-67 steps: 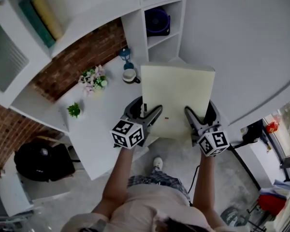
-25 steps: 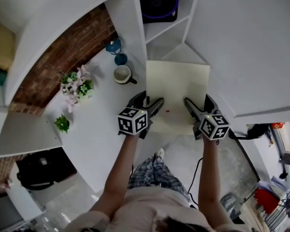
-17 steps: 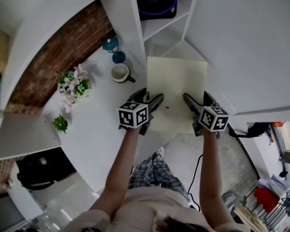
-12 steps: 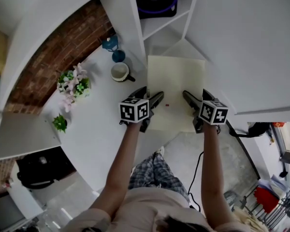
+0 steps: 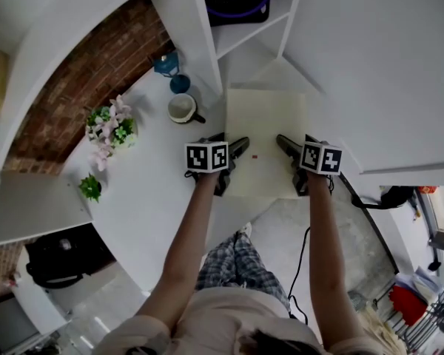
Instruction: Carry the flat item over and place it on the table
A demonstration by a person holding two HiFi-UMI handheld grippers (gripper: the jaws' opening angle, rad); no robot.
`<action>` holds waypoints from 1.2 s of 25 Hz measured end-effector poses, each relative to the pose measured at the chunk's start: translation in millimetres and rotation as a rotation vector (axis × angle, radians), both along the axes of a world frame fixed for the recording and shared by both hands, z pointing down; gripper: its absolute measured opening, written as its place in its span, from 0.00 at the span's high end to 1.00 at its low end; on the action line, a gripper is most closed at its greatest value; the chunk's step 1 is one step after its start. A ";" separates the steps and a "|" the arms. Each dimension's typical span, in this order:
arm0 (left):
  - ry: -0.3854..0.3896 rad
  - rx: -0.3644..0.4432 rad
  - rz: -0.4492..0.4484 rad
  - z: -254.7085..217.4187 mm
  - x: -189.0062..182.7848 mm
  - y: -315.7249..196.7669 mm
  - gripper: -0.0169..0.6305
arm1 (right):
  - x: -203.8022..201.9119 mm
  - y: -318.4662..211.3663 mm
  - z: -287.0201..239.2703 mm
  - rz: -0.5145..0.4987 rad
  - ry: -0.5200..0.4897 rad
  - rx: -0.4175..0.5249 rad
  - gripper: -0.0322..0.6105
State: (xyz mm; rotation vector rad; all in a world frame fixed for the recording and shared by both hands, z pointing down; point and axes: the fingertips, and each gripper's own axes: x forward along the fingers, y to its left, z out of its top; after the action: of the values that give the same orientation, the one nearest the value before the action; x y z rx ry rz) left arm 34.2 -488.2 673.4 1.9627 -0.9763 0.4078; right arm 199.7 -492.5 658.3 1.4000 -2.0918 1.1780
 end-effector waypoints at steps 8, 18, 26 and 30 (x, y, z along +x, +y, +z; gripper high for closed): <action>0.003 -0.027 -0.003 4.9 0.5 1.0 0.45 | 0.5 1.0 6.2 0.007 -0.012 -0.021 0.29; 0.025 -0.027 -0.018 3.2 -0.3 0.8 0.44 | 2.4 0.4 1.5 0.015 -0.022 0.006 0.29; -0.014 0.092 -0.016 -25.9 -11.6 2.7 0.45 | 21.0 5.6 -28.4 0.069 -0.049 0.104 0.30; 0.003 0.205 -0.027 -67.2 -19.6 7.4 0.45 | 32.5 16.8 -62.0 0.094 -0.063 0.213 0.37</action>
State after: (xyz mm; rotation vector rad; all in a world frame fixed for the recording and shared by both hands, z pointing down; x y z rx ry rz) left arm 14.6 -480.8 606.3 2.1292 -1.0771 0.2988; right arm 232.1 -475.7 596.3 1.5896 -2.2735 1.0733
